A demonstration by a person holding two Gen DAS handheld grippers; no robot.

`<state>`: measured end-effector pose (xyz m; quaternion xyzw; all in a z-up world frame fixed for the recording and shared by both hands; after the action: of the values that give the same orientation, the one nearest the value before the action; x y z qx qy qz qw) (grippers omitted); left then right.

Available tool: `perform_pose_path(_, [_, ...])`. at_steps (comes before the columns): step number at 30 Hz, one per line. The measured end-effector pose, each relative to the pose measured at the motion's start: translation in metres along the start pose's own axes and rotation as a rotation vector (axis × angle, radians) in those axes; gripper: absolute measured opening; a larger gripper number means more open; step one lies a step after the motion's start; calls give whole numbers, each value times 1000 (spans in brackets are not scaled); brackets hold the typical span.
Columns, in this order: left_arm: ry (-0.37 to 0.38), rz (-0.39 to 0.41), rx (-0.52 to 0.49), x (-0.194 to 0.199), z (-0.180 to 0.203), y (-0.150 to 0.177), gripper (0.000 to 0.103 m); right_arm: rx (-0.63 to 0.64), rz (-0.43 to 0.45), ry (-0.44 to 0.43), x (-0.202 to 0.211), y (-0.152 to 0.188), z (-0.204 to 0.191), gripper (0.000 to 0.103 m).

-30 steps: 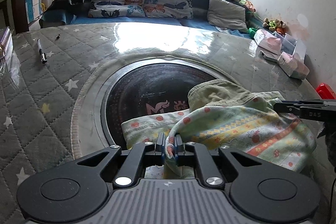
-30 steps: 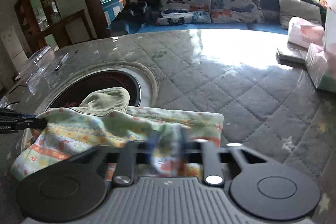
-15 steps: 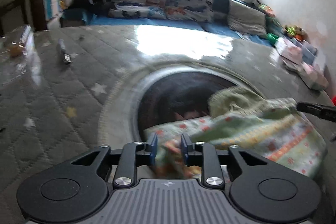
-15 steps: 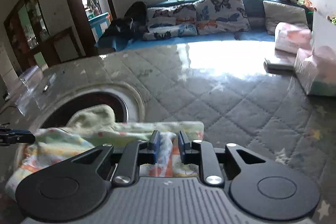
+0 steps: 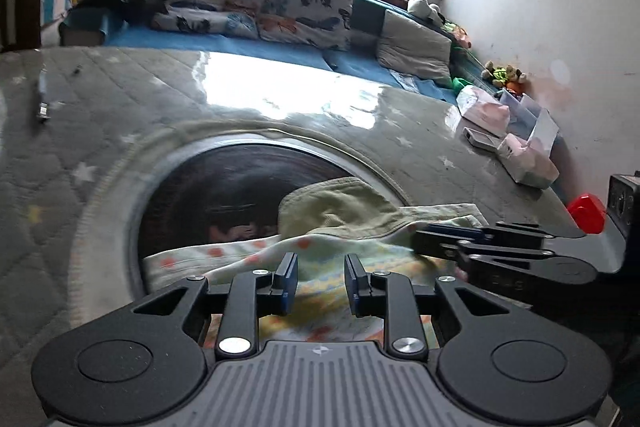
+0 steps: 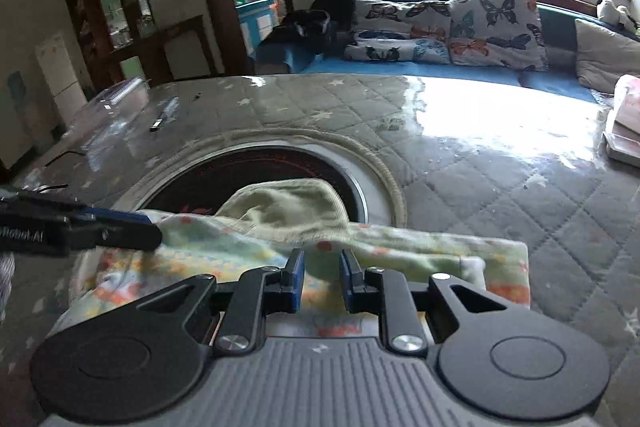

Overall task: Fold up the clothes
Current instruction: 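Lower the folded shirt onto the table and open both grippers, then press the folded shirt flat with both open grippers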

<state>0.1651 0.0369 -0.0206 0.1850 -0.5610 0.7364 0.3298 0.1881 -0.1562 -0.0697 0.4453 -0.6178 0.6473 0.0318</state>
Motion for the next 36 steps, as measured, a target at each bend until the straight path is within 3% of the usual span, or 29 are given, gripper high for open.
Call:
perform_pose_path(4, [-50, -30, 6, -22, -6, -1, 27, -8, -18, 23, -15, -2, 6, 20])
perform_pose_path(7, [-67, -38, 47, -26, -18, 1, 30, -5, -4, 4, -3, -2, 2, 21])
perform_pose_path(12, [-37, 5, 42, 0, -8, 3, 28, 22, 15, -34, 18, 0, -9, 27])
perform_pose_path(18, [27, 47, -43, 30, 25, 24, 27, 79, 15, -65, 48, 18, -32, 27])
perform_pose_path(26, [69, 47, -71, 43, 39, 61, 27, 117, 30, -34, 72, 49, -52, 28])
perform_pose_path(31, [51, 33, -68, 40, 32, 79, 27, 121, 20, -6, 73, 65, -55, 30])
perform_pose_path(36, [53, 52, -66, 44, 29, 81, 27, 96, 34, 15, 79, 74, -53, 30])
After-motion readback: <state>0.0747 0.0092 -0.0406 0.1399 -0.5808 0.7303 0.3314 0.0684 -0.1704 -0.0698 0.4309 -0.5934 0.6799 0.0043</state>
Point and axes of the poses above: each gripper's, at about its wrist camera, not at the fingertips, and x roughly against the way its jaws point, z to its right, y to its underside, the point moved 4 cm from there along -x, roughly the way its jaws point, and after that the axes turned 3 degrees about z, right-handed, at the moved point
